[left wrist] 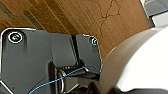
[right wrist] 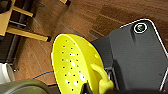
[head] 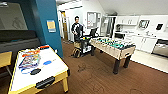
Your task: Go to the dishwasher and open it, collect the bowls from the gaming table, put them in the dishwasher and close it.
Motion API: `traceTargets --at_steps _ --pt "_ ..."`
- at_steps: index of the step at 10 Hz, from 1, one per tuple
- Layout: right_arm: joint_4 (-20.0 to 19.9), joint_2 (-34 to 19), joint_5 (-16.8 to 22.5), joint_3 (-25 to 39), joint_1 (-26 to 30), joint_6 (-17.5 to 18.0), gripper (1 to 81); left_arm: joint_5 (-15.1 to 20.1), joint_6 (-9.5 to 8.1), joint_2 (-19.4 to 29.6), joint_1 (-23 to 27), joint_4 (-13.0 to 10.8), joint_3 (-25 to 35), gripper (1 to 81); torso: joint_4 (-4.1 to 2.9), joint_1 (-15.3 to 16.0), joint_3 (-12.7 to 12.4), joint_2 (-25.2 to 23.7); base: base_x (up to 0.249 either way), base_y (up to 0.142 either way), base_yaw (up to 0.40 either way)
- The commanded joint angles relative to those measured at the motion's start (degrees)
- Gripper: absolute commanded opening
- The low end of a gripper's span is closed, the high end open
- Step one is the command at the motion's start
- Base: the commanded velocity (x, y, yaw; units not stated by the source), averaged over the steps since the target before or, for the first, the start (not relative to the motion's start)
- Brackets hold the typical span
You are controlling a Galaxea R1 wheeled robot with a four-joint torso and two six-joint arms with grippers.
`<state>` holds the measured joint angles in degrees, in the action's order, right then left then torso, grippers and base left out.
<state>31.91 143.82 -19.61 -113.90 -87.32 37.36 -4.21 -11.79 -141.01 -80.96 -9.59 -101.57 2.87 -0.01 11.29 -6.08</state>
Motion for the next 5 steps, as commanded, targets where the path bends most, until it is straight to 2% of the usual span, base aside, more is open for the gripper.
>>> traceTargets --at_steps 1,5 --pt "1.6 -2.0 0.8 0.7 2.3 0.1 1.0 3.3 0.8 -0.1 2.2 -1.9 2.3 1.0 0.0 0.0 0.0 0.0 0.0 0.0 -0.4" --pt "1.7 -1.6 0.8 -1.1 1.8 0.1 1.0 3.4 0.8 -1.0 2.2 -2.3 0.9 1.0 0.0 0.0 0.0 0.0 0.0 0.0 -0.4"
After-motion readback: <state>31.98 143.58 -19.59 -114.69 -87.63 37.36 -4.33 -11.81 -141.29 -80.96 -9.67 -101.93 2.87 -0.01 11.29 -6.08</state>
